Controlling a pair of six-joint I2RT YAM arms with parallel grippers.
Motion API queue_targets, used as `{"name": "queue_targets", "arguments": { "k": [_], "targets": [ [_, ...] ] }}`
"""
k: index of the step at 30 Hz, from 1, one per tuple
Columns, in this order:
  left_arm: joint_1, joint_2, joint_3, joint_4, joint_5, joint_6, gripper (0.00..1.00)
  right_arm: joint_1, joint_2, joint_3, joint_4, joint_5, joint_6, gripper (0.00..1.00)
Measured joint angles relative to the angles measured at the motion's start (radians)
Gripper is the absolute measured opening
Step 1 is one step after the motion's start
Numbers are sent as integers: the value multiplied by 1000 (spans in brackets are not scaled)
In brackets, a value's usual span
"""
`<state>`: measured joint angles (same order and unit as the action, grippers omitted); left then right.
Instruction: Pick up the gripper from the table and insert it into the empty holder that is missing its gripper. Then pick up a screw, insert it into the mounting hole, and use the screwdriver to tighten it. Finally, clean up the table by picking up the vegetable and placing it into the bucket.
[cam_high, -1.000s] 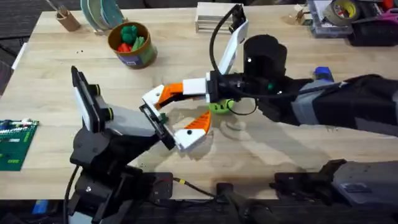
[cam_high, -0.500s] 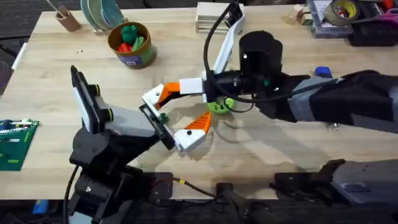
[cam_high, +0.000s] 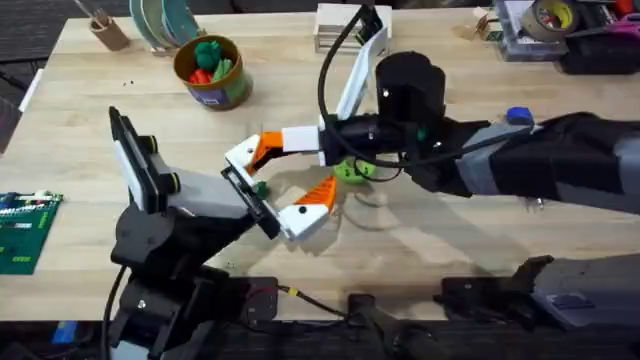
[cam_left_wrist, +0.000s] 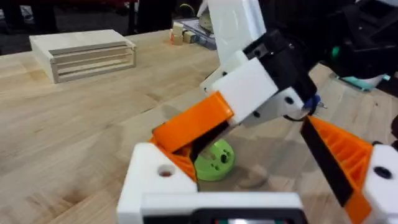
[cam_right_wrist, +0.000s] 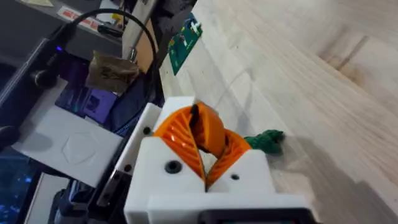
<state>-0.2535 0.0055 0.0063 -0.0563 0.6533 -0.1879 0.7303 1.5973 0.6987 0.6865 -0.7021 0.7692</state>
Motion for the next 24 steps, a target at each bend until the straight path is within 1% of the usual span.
{"name": "queue_targets", "arguments": {
  "k": [6, 9, 11, 15, 18, 21, 22, 24],
  "targets": [
    [0, 0, 0, 0, 0, 0, 993, 1, 0, 0, -2, -2, 0, 9],
    [0, 0, 0, 0, 4, -1, 993, -5, 0, 4, -18, -22, 0, 12],
    [0, 0, 0, 0, 12, -3, 993, -20, 0, 9, -38, -61, 0, 59],
    [-2, 0, 0, 0, 47, 1, 993, -56, 4, 12, -63, -157, 0, 231],
    [-12, 0, 0, -3, 94, 0, 993, -72, 13, 12, -63, -228, -2, 393],
    [-29, 0, 0, -5, 160, 6, 992, -68, 20, 13, -67, -306, -8, 608],
    [-40, 0, 0, -7, 192, 9, 993, -63, 22, 14, -68, -334, -9, 729],
    [-52, 0, 0, -9, 230, 12, 993, -57, 26, 14, -70, -375, -13, 918]
  ]
}}
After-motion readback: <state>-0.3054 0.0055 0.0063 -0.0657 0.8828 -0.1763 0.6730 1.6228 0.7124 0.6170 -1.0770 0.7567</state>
